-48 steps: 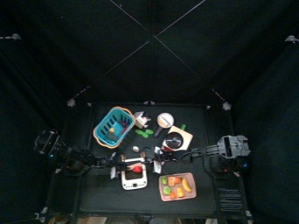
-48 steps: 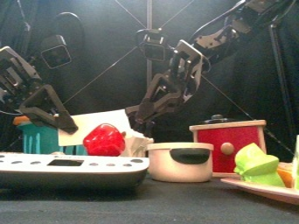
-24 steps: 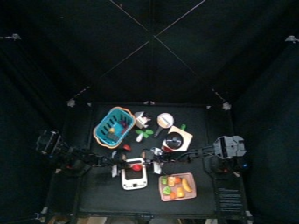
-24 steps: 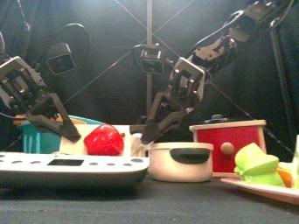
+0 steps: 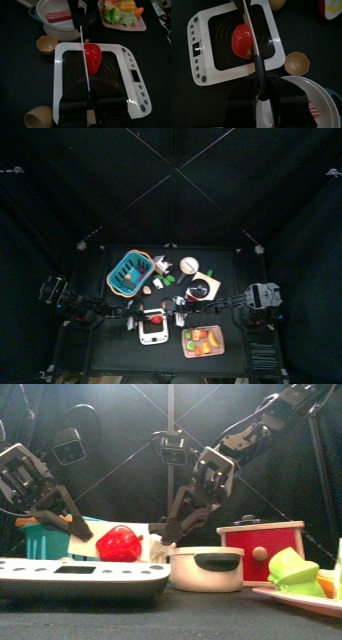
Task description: Cut apple
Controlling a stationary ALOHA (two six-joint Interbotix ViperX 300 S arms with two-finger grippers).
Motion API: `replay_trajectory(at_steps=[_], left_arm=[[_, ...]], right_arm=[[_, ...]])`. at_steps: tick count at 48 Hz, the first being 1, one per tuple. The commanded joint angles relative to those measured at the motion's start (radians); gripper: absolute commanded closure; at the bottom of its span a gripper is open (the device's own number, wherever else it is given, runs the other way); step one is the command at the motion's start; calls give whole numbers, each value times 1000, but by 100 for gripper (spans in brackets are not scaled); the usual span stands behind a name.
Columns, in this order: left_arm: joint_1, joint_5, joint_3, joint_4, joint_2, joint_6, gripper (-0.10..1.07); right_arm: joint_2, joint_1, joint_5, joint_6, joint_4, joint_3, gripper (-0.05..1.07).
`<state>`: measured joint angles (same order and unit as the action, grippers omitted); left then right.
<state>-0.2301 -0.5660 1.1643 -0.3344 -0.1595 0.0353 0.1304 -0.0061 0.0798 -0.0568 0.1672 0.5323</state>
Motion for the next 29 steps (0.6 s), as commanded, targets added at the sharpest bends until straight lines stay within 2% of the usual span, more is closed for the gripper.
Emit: replay_trajectory(at_steps=[1,15,29], left_arm=[[18,-11,-32,32,-54,3,61],[92,-9,-12,109,-144,5,61],[126,-9,-3,130,-158,5,61]], right_arm=[[-54,-11,3,0,-14,-55,62],[-67,-23,20,-2,-67,-92,62],[-67,-41,25,-2,-74,-103,62]])
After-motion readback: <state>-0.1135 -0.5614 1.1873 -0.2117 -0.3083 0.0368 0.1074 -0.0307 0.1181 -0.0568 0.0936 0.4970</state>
